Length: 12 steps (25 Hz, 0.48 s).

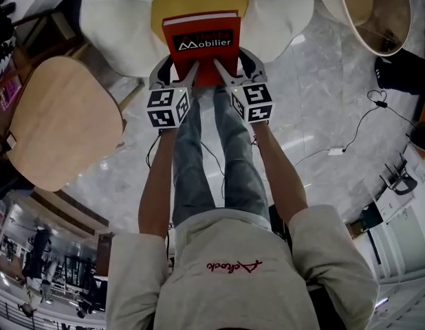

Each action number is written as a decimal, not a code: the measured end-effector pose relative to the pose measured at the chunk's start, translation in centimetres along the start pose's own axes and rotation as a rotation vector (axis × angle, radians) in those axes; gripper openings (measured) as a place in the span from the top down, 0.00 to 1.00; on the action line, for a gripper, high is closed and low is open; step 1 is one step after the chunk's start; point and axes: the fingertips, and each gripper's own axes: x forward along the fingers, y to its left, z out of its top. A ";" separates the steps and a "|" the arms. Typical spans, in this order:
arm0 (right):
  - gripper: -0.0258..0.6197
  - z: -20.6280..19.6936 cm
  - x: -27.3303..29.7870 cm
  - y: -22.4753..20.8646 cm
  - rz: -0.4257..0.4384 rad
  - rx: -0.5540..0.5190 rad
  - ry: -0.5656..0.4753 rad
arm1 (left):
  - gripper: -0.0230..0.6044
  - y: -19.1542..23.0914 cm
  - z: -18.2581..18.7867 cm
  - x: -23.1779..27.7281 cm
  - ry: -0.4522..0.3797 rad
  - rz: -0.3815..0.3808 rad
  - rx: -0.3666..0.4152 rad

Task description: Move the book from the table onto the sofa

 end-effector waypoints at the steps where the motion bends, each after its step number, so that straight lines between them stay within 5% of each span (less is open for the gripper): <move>1: 0.55 -0.3 0.3 -0.1 0.002 0.001 0.002 | 0.50 0.2 -0.2 0.3 0.001 0.000 -0.003; 12: 0.55 -3.5 5.8 -2.7 0.014 0.009 0.042 | 0.50 3.5 -2.8 5.6 0.031 0.004 -0.029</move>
